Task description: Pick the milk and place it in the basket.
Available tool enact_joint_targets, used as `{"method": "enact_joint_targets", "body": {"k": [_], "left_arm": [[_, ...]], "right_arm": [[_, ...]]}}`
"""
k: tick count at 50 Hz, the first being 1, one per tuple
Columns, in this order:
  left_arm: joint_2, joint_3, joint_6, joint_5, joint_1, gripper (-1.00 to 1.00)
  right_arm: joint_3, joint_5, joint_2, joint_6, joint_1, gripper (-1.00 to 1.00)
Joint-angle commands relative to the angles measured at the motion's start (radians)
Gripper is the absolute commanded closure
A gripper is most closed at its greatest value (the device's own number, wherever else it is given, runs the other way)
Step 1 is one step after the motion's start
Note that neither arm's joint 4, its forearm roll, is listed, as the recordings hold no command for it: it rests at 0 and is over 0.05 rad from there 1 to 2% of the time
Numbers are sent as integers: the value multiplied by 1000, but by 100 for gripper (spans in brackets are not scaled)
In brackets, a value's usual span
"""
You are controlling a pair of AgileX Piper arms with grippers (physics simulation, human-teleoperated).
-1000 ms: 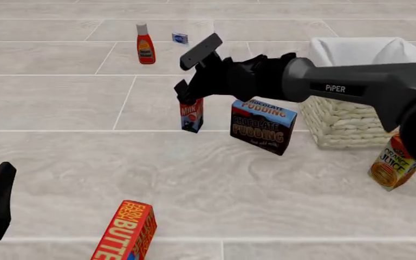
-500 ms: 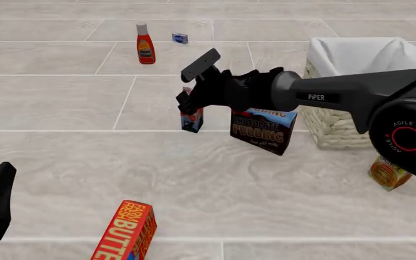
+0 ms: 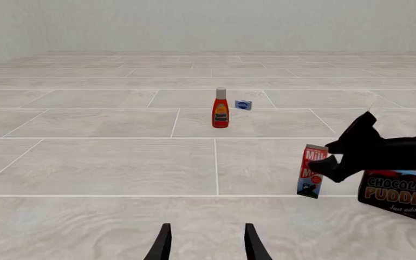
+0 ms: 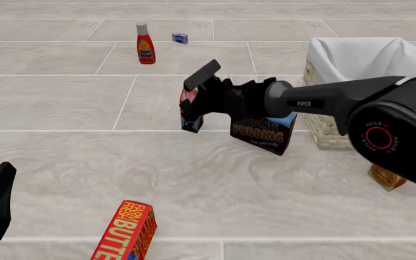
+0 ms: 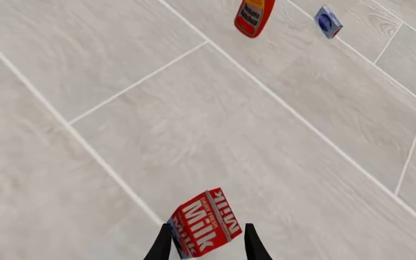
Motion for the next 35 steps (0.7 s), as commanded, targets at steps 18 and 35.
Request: {"method": "enact_joint_targets", "body": {"k": [18,35], "left_arm": [[0,0,0,0,0,-100],[0,0,0,0,0,-100]], "right_arm": [[-12,-25,52,7,-4,-100],[12,-41,25,11,-4,100]]}}
